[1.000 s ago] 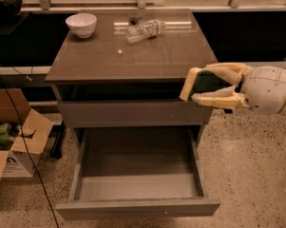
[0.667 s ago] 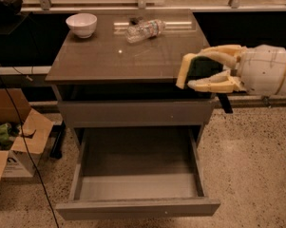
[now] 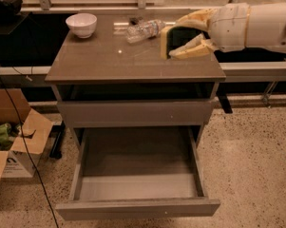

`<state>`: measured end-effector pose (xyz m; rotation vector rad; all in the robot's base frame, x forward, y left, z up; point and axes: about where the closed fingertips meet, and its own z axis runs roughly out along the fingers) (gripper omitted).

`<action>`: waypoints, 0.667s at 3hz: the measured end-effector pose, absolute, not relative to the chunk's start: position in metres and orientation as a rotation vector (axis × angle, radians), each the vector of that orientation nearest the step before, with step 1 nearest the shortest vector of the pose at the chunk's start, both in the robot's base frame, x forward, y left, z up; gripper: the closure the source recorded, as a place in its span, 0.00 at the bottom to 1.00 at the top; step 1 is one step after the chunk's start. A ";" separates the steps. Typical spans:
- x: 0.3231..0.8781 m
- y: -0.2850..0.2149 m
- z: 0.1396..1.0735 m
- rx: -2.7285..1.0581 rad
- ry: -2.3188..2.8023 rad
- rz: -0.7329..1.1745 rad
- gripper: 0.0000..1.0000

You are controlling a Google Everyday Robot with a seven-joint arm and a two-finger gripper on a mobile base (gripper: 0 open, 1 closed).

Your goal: Pick sponge from middle drawer and place on counter

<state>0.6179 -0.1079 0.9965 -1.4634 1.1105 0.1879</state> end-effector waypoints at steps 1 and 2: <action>0.654 -0.103 0.983 -1.506 1.137 0.166 1.00; 0.691 -0.111 0.958 -1.522 1.192 0.158 1.00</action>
Offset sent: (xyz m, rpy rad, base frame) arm 0.1161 -0.0212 -0.0670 -0.1240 0.0910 -0.0720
